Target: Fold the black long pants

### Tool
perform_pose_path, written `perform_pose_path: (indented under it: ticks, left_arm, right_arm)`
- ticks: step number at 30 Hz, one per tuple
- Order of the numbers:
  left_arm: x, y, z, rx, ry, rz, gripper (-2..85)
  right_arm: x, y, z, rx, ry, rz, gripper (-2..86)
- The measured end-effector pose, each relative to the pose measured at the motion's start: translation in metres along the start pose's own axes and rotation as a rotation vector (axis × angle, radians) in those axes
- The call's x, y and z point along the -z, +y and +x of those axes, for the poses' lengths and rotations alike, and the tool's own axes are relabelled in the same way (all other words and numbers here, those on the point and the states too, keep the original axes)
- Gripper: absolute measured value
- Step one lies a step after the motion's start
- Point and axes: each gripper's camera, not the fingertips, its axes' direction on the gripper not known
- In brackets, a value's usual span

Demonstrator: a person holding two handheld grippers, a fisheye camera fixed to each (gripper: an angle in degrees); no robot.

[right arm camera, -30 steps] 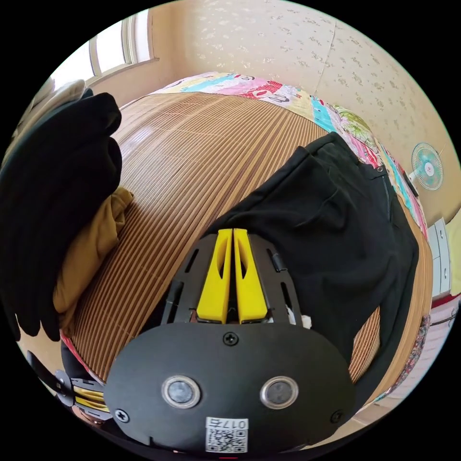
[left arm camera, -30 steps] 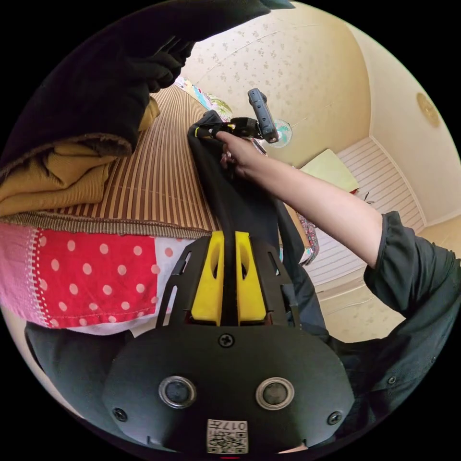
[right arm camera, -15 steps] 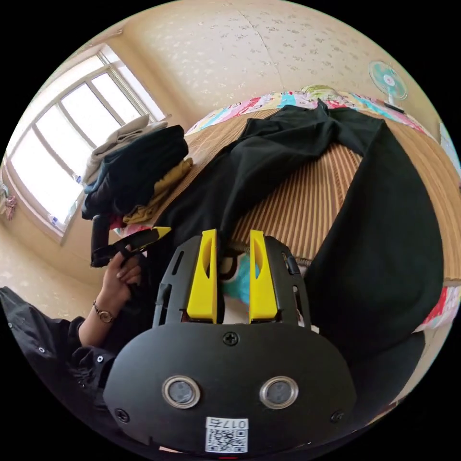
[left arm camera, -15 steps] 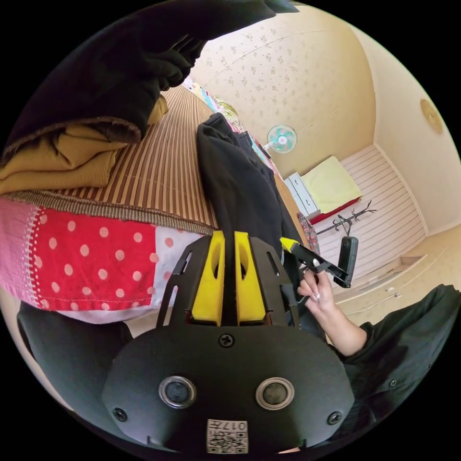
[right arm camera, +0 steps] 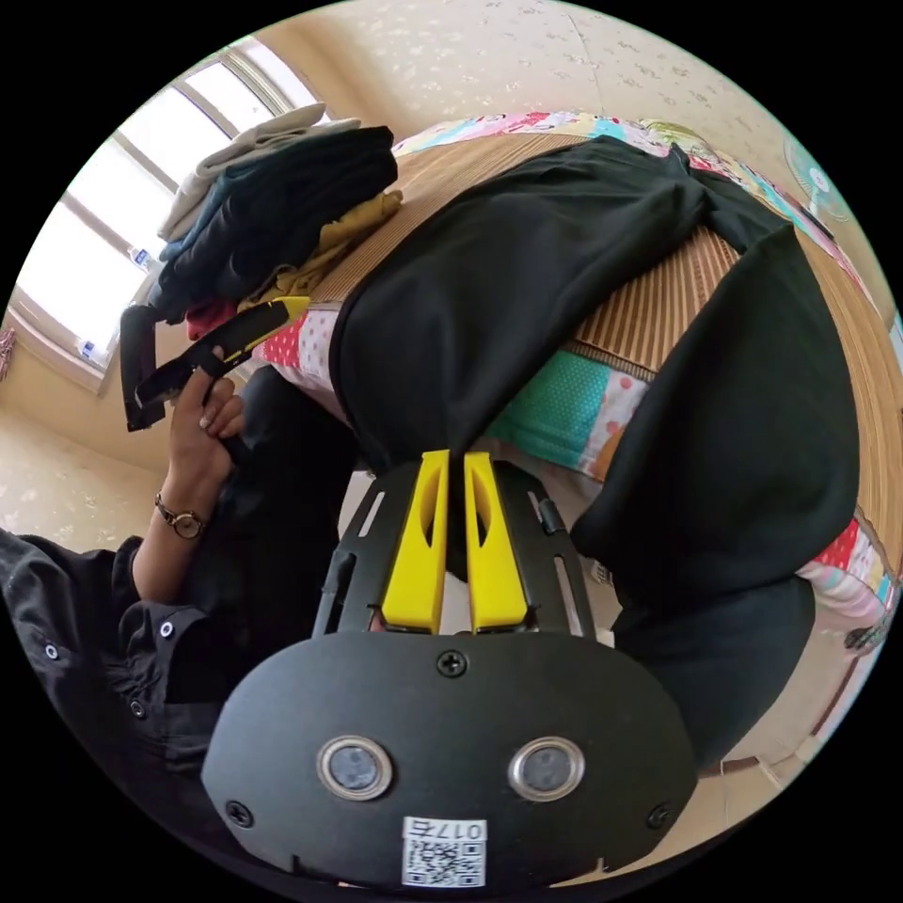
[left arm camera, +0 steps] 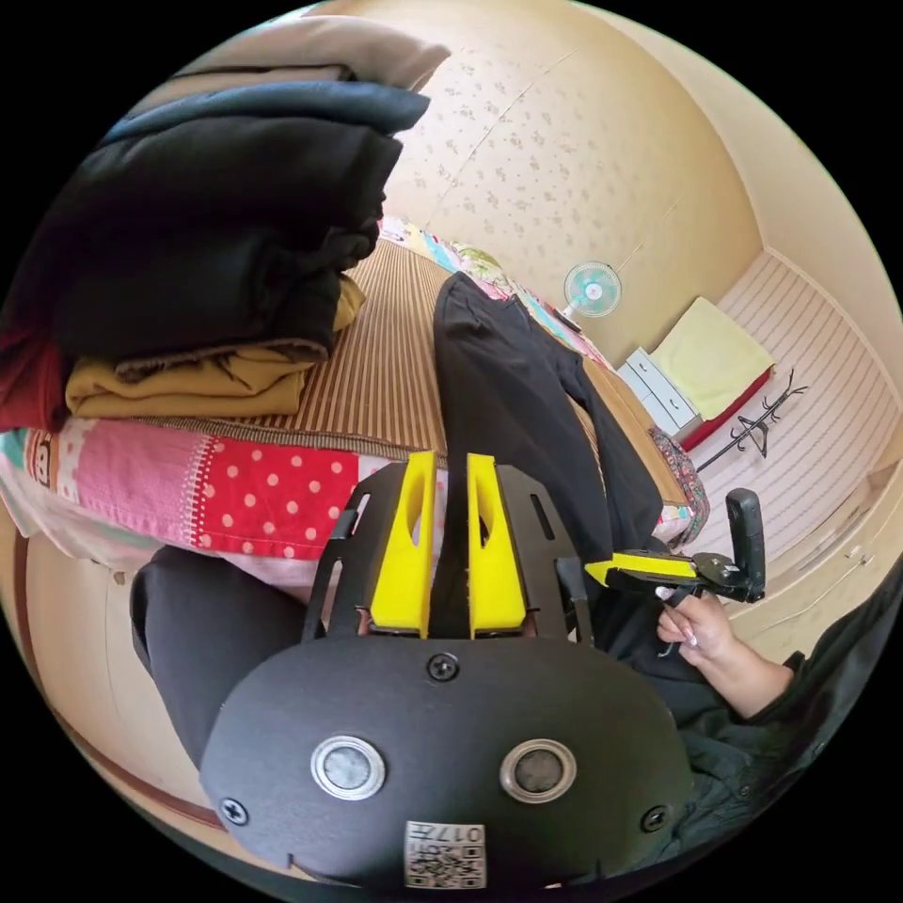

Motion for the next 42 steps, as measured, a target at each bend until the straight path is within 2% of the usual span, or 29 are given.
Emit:
perform_pose_path:
  ticks: [2,4,6,8,10,12,15,20,22,24,26,31,33,38,40,42]
  left_arm:
    - [-0.015,0.0,0.005,-0.02,0.026,-0.055,6.3]
    - [-0.031,0.001,0.014,-0.042,0.024,-0.104,6.4]
    - [-0.037,0.001,0.022,-0.064,0.018,-0.113,6.4]
    - [-0.04,0.002,0.028,-0.09,0.033,-0.114,6.4]
    - [-0.043,0.002,0.035,-0.121,0.082,-0.112,6.4]
    - [-0.044,0.002,0.038,-0.136,0.138,-0.114,6.4]
    - [-0.052,0.003,0.038,-0.149,0.242,-0.144,6.4]
    - [-0.062,-0.004,0.027,-0.125,0.323,-0.192,6.4]
    - [-0.063,-0.01,0.021,-0.119,0.343,-0.204,6.4]
    - [-0.063,-0.013,0.016,-0.112,0.348,-0.213,6.4]
    - [-0.062,-0.016,0.012,-0.109,0.353,-0.227,6.4]
    - [-0.052,-0.027,-0.005,-0.085,0.383,-0.244,8.0]
    - [-0.046,-0.031,-0.011,-0.081,0.428,-0.232,8.3]
    - [-0.034,-0.041,-0.035,-0.044,0.655,-0.194,11.3]
    - [-0.034,-0.046,-0.05,0.001,0.812,-0.175,13.4]
    - [-0.036,-0.049,-0.062,0.043,0.939,-0.161,15.1]
  right_arm:
    - [0.027,0.01,0.005,-0.024,0.08,0.096,5.0]
    - [0.065,0.023,0.014,-0.124,0.269,0.273,7.6]
    - [0.083,0.026,0.024,-0.194,0.327,0.333,9.5]
    - [0.081,0.018,0.037,-0.188,0.286,0.259,10.5]
    - [0.054,0.0,0.054,-0.191,0.268,-0.018,8.2]
    - [0.056,0.006,0.061,-0.195,0.279,-0.046,5.8]
    - [0.116,0.032,0.072,-0.218,0.067,0.181,3.8]
    - [0.254,0.063,0.106,-0.068,-0.257,0.496,2.3]
    - [0.326,0.09,0.14,0.032,-0.479,0.674,2.0]
    - [0.368,0.121,0.169,0.102,-0.604,0.819,1.8]
    - [0.395,0.155,0.2,0.129,-0.644,0.924,1.6]
    - [0.402,0.231,0.266,-0.203,-0.507,1.031,1.5]
    - [0.396,0.225,0.26,-0.216,-0.47,0.991,1.5]
    - [0.354,0.137,0.178,0.089,-0.463,0.746,1.7]
    - [0.3,0.086,0.129,0.237,-0.524,0.532,1.8]
    - [0.249,0.056,0.088,0.317,-0.504,0.365,2.0]
